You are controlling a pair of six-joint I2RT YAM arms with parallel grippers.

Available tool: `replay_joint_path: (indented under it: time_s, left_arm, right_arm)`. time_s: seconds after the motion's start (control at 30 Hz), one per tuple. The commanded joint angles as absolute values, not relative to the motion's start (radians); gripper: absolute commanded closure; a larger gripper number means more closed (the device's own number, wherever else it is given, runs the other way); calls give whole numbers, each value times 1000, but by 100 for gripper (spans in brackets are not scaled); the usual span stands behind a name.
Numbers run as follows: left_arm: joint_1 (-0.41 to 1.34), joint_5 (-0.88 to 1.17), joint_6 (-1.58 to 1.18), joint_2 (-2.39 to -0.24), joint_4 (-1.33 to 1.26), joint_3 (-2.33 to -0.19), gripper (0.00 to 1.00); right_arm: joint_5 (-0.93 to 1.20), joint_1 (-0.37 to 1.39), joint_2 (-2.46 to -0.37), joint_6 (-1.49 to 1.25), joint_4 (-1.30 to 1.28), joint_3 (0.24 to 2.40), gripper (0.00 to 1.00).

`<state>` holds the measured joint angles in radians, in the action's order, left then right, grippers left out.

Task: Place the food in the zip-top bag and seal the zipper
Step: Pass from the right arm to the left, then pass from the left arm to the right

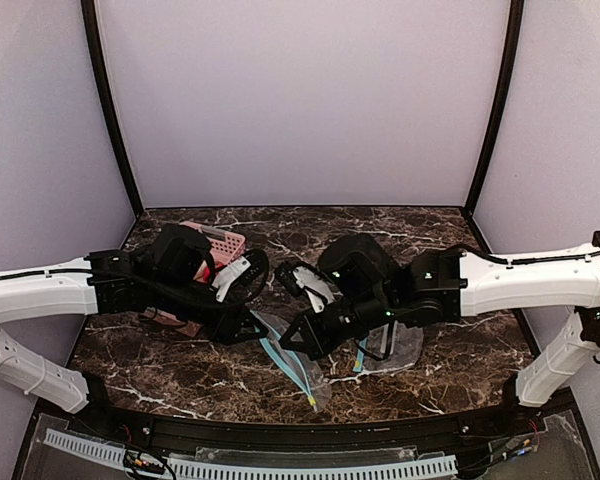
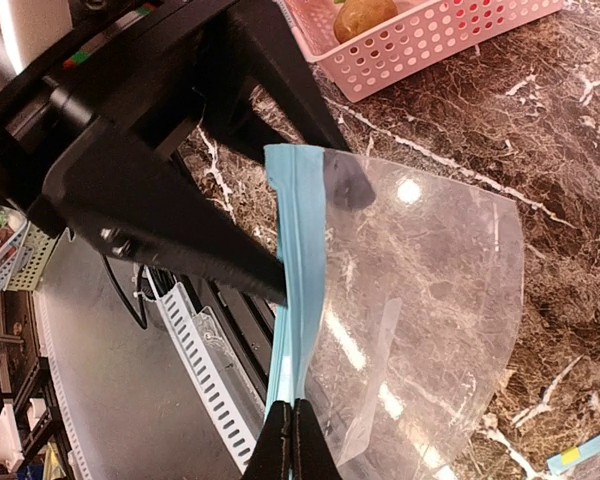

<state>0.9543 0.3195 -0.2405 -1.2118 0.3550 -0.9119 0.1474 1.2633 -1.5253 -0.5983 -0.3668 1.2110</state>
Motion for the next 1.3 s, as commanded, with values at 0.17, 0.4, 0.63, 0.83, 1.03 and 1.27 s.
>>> replay_joint_path:
  time_s: [0.17, 0.4, 0.63, 0.83, 1.03, 1.27]
  left_arm:
    - [961, 272, -238, -1231, 427, -926, 82]
    - [964, 247, -348, -1215, 406, -887, 98]
    - [964, 134, -643, -1170, 288, -814, 99]
    - [963, 49, -786, -1163, 147, -748, 99]
    - [963, -48, -822, -1170, 130, -741, 99]
    - [963, -77, -863, -1163, 79, -722, 99]
  right_arm:
    - [22, 1270, -1553, -582, -455, 1264, 100]
    - [-169, 1288, -1606, -610, -554, 1330, 100]
    - [-295, 1299, -1660, -755, -603, 1373, 74]
    - [-350, 1323, -1717, -870, -646, 1414, 49]
    - [-409, 1362, -1700, -961, -666, 1420, 28]
    - [-454, 1397, -1746, -1015, -671, 1455, 21]
